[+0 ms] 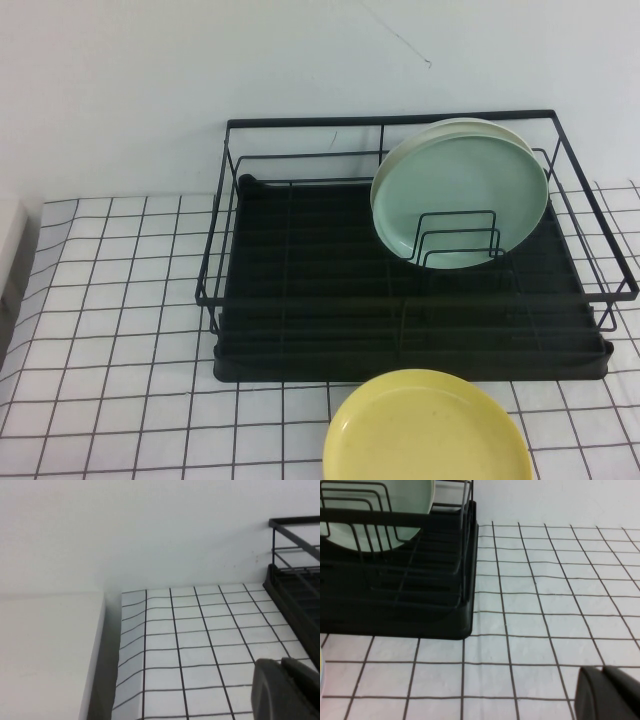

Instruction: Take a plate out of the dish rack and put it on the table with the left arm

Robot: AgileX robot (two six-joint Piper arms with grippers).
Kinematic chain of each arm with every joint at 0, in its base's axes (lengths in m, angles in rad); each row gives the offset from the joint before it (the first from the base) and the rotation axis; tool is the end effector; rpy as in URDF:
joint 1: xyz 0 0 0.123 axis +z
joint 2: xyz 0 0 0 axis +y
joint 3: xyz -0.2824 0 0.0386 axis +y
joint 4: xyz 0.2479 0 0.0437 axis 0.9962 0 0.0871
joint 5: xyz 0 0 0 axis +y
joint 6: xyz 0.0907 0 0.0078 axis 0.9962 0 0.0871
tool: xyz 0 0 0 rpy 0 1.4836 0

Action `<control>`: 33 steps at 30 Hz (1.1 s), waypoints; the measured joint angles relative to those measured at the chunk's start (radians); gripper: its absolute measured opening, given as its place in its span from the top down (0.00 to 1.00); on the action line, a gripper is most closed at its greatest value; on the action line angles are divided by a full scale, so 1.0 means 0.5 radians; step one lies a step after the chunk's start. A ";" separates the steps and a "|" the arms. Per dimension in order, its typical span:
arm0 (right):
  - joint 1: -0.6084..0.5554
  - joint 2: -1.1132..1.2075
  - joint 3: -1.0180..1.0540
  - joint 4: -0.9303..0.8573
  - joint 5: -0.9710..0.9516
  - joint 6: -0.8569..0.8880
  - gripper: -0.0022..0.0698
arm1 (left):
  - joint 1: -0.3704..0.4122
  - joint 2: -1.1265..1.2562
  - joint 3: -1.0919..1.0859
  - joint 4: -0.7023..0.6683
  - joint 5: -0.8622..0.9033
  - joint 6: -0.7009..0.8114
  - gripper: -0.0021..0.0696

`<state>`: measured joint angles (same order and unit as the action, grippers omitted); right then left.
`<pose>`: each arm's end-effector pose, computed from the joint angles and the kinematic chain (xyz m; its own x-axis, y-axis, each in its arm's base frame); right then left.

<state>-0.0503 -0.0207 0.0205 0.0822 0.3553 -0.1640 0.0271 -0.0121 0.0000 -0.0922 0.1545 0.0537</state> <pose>0.0526 0.0000 0.1754 -0.2643 -0.0736 -0.9616 -0.0002 0.9971 -0.0762 0.0554 0.0002 0.1998 -0.0540 -0.0389 -0.9978 -0.0150 0.9992 -0.0381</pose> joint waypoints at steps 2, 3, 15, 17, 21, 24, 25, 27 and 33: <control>0.000 0.000 0.000 0.000 0.000 0.000 0.97 | 0.000 0.000 0.041 0.000 -0.028 0.000 0.97; 0.000 0.000 0.000 0.000 0.000 0.000 0.97 | 0.000 0.000 0.045 0.000 -0.028 0.000 0.97; 0.000 0.000 0.000 0.000 0.000 0.000 0.97 | 0.000 0.000 0.041 0.000 0.309 0.000 0.97; 0.000 0.000 0.000 0.000 0.000 0.000 0.97 | 0.000 0.000 0.041 0.000 0.314 0.004 0.97; 0.000 0.000 0.000 0.000 0.000 0.000 0.97 | 0.000 0.000 0.041 0.000 0.314 0.007 0.97; 0.000 0.000 0.000 0.000 0.000 0.000 0.97 | 0.000 0.000 0.041 0.000 0.318 0.007 0.97; 0.000 0.000 0.000 0.000 0.000 0.000 0.97 | 0.000 0.000 0.041 0.000 0.321 0.007 0.97; 0.000 0.000 0.000 0.000 0.000 0.000 0.97 | 0.000 0.000 0.038 0.000 0.322 0.007 0.97; 0.000 0.000 0.000 0.000 0.000 0.000 0.97 | 0.000 -0.004 0.038 0.000 0.324 0.007 0.97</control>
<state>-0.0503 -0.0207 0.0205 0.0822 0.3553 -0.1640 0.0271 -0.0141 0.0188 -0.0922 0.3166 0.0572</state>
